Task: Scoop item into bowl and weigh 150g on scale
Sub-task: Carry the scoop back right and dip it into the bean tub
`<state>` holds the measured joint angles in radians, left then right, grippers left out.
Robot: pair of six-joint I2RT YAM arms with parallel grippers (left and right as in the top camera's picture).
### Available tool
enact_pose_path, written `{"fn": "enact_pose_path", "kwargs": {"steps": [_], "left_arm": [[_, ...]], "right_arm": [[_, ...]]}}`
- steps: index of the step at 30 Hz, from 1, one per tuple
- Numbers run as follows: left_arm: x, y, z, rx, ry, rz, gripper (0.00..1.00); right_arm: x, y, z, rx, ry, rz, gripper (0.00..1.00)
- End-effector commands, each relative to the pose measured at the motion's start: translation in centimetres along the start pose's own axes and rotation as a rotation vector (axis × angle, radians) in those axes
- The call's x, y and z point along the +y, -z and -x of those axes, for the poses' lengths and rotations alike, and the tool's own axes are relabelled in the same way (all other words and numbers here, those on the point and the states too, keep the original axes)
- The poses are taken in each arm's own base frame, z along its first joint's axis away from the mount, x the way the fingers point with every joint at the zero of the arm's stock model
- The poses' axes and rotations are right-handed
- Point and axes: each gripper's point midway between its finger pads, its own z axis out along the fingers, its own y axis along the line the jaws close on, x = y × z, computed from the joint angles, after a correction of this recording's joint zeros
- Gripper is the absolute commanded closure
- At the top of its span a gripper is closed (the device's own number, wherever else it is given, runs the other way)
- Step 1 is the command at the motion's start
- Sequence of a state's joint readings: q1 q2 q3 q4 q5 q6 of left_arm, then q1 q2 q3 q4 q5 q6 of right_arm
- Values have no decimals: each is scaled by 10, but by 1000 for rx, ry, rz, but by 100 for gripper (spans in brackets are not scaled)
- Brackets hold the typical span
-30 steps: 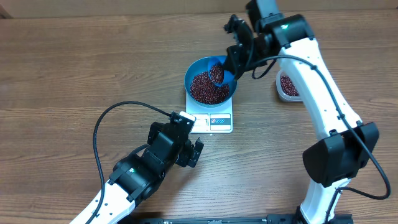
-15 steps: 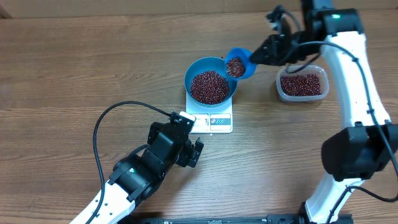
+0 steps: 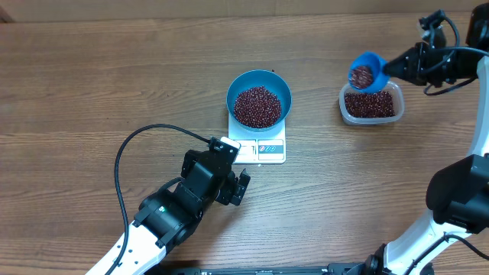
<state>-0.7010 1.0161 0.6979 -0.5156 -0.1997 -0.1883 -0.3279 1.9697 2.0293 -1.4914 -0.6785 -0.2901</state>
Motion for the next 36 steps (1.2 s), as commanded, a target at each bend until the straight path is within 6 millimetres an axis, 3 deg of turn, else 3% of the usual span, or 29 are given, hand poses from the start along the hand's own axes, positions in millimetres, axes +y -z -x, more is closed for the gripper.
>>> {"fn": "enact_pose_path", "kwargs": {"steps": [1, 3, 6, 25, 36], "left_arm": [[1, -2, -3, 8, 10, 15, 1], [1, -2, -4, 9, 10, 15, 0], [1, -2, -4, 9, 10, 15, 0], [1, -2, -4, 9, 10, 15, 0], [1, -2, -4, 9, 10, 15, 0]], "right_arm": [[-27, 26, 3, -32, -25, -288, 96], [-46, 31, 2, -30, -76, -428, 96], [-54, 34, 3, -32, -88, -527, 96], [-37, 30, 7, 7, 74, -983, 96], [-26, 22, 6, 18, 106, -971, 96]]}}
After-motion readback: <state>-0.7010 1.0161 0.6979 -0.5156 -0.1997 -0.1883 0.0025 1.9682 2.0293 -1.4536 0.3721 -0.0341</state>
